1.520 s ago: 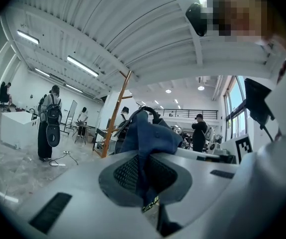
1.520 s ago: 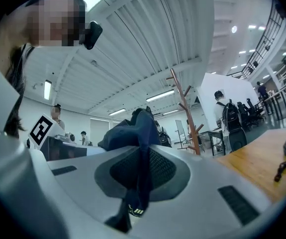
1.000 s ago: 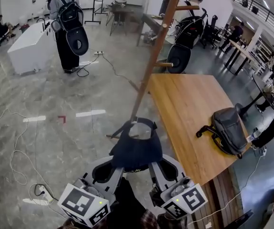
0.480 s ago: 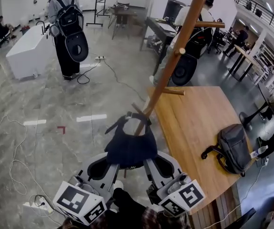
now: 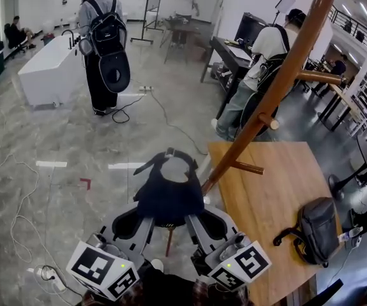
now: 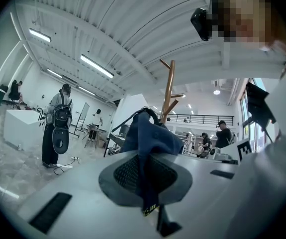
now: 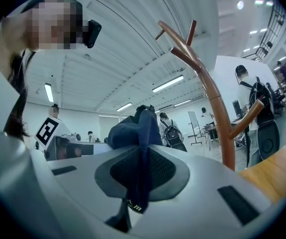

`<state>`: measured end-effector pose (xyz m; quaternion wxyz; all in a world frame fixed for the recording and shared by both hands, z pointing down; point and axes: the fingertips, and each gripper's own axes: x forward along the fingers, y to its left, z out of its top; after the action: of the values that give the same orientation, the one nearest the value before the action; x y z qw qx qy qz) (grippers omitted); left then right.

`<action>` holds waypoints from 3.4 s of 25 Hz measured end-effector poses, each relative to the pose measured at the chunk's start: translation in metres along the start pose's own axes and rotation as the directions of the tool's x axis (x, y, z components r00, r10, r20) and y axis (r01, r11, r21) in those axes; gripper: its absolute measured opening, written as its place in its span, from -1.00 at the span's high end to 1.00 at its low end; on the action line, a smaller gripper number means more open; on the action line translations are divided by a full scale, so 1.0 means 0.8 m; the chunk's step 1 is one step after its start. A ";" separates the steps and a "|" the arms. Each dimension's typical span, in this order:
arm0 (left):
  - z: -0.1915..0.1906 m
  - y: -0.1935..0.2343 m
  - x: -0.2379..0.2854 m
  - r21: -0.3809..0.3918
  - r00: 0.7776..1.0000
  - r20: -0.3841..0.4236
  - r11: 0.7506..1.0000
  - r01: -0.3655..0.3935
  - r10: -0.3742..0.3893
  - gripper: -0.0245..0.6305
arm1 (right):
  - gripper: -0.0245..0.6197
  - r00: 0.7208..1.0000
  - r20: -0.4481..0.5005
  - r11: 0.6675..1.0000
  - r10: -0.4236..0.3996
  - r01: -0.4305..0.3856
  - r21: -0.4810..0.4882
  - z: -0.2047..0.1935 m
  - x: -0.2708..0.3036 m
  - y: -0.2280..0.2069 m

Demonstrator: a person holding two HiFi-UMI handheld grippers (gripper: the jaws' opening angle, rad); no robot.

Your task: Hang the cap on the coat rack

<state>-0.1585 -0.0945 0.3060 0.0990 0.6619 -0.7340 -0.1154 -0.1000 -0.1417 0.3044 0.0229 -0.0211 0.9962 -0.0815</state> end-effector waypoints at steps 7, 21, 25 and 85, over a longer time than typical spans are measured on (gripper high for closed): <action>-0.004 0.036 0.036 -0.029 0.998 -0.023 0.998 0.051 -0.052 0.86 | 0.83 0.999 -0.016 0.999 -0.046 0.046 0.012 -0.012 0.034 -0.026; 0.016 0.060 0.132 -0.012 0.858 -0.195 0.876 0.482 -0.475 0.86 | 0.83 0.872 0.126 0.881 -0.473 0.466 0.082 0.003 0.060 -0.082; 0.017 0.068 0.135 -0.025 0.786 -0.243 0.813 0.581 -0.569 0.86 | 0.83 0.809 0.137 0.820 -0.572 0.563 0.103 -0.003 0.066 -0.070; 0.096 -0.055 0.209 0.078 0.631 -0.108 0.626 0.776 -0.768 0.86 | 0.83 0.631 0.342 0.681 -0.696 0.732 0.034 0.112 -0.016 -0.114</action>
<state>-0.1567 -0.2617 0.2185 0.0247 0.9205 -0.3813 -0.0822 -0.0794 -0.2455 0.2313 0.1526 -0.4283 0.8903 -0.0252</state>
